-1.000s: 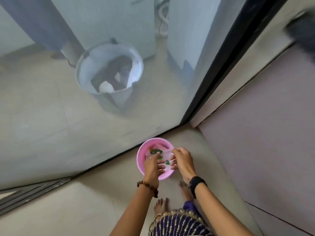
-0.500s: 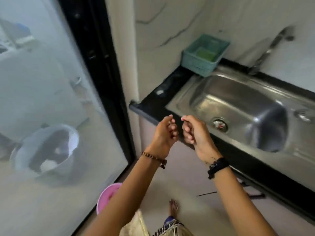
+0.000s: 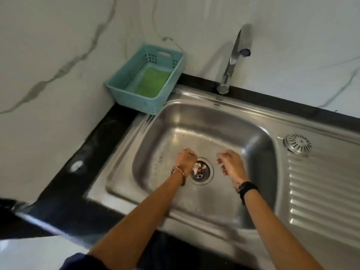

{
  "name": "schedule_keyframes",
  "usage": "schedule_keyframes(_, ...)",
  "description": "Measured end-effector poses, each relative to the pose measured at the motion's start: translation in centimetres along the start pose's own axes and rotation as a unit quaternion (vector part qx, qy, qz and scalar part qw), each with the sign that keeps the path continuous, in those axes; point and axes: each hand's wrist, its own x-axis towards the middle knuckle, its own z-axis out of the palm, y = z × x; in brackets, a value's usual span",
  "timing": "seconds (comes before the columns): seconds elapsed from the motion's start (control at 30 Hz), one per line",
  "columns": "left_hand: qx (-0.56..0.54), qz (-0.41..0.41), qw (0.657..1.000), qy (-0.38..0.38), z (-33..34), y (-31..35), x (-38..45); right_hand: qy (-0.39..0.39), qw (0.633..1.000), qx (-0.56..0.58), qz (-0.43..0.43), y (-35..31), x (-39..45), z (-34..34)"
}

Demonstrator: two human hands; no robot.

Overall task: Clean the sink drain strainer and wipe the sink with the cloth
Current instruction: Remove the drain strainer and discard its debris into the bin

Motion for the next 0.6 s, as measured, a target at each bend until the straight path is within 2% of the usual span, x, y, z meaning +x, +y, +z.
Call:
schedule_keyframes(0.1,0.228,0.011,0.973,-0.030,1.8,-2.5,5.4,-0.042,0.992,-0.112,0.035,3.4,5.6,1.0)
schedule_keyframes(0.17,0.359,0.046,0.928,-0.086,3.0,-3.8,7.5,-0.075,0.979,-0.185,0.039,5.3,7.8,2.3)
schedule_keyframes(0.23,0.445,0.078,0.884,-0.119,4.5,-4.9,8.9,-0.098,0.947,-0.305,0.018,7.0,9.4,3.6)
schedule_keyframes(0.3,0.498,0.094,0.854,-0.117,5.5,-5.7,9.6,-0.096,0.912,-0.399,-0.011,8.4,10.1,4.8)
schedule_keyframes(0.4,0.541,0.117,0.828,-0.088,6.2,-6.1,10.2,-0.087,0.893,-0.439,-0.050,9.8,10.8,5.9)
schedule_keyframes(0.6,0.540,0.123,0.830,-0.073,5.6,-6.2,10.0,-0.104,0.835,-0.522,-0.142,11.0,10.8,5.7)
